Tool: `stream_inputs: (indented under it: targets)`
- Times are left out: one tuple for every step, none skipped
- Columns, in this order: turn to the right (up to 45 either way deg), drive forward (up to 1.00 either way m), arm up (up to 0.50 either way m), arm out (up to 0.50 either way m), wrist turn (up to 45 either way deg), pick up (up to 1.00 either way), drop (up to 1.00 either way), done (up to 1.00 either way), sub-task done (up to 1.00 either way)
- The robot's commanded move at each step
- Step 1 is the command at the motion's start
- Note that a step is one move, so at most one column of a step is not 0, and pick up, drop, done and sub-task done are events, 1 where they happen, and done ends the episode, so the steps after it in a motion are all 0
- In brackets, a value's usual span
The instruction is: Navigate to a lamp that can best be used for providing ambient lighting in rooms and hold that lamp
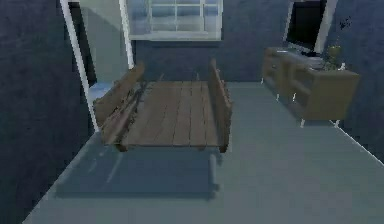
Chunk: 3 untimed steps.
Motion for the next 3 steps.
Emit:
stream_inputs:
  targets:
    - [45.0,0.00,0.00,0.00,0.0,0.00,0.00,0.00,0.00]
    - [42.0,0.00,0.00,0.00,0.0,0.00,0.00,0.00,0.00]
    - [0.0,0.50,0.00,0.00,0.0,0.00,0.00,0.00,0.00]
